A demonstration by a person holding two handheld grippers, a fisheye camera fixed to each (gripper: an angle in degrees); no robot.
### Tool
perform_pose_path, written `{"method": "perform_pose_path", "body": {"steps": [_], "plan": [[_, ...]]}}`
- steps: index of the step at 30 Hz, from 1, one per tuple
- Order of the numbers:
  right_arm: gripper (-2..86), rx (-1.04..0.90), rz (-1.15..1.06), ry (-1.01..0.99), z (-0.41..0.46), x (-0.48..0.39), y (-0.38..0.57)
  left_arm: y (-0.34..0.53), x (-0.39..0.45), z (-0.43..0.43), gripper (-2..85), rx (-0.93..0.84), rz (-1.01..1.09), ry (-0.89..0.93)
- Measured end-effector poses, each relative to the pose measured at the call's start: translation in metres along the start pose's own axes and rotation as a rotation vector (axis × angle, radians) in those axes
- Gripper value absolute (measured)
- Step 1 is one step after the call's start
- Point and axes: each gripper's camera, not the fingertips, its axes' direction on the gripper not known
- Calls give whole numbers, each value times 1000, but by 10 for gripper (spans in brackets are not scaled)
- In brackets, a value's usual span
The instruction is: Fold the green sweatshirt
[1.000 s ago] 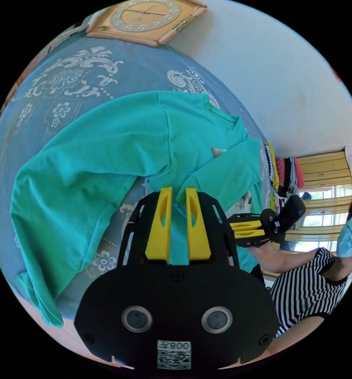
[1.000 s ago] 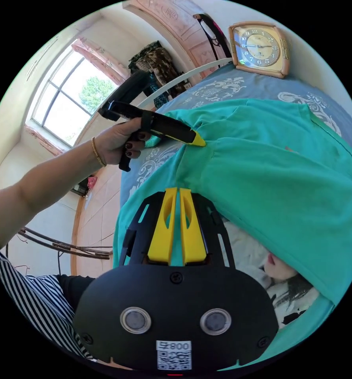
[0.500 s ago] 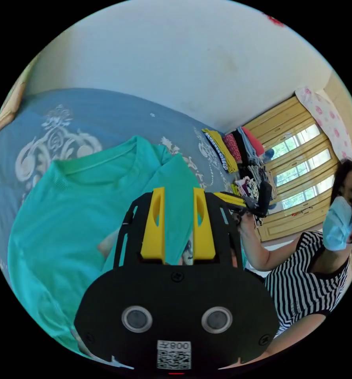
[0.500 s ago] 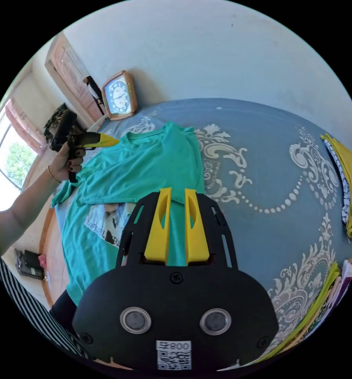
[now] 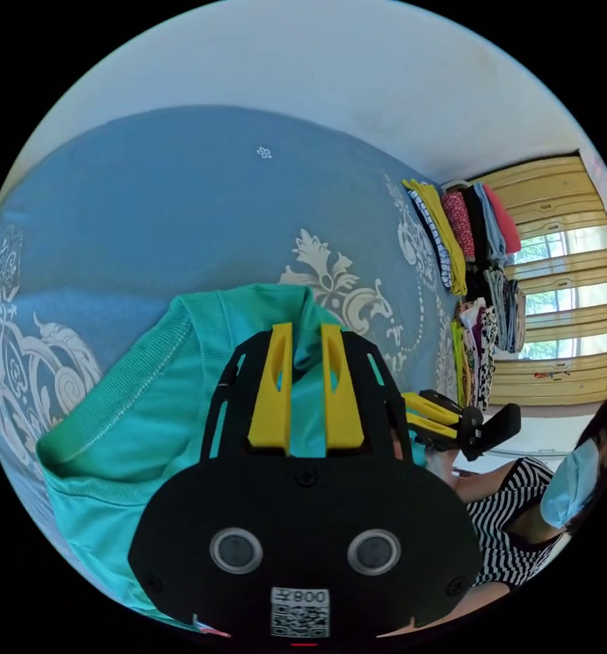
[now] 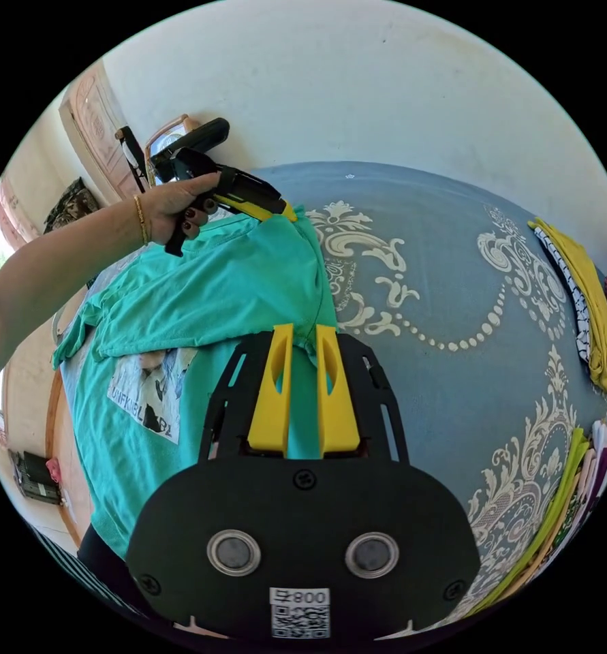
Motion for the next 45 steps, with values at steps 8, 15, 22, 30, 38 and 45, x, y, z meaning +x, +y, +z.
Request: {"method": "perform_pose_path", "body": {"steps": [8, 15, 22, 30, 38, 45], "plan": [[39, -10, 13, -49, -22, 9, -2, -34, 5, 20, 28, 75, 109, 16], [47, 14, 53, -108, -47, 24, -2, -60, -19, 45, 49, 71, 36, 99], [66, 19, -1, -67, -71, 22, -4, -57, -49, 53, 74, 129, 8, 197], [60, -54, -49, -27, -75, 15, -8, -66, -45, 95, 31, -45, 92, 69], [32, 65, 49, -38, -108, 36, -1, -71, -33, 87, 8, 138, 193, 154], [28, 139, 157, -90, -126, 60, 8, -74, -44, 106, 7, 196, 136, 238]]}}
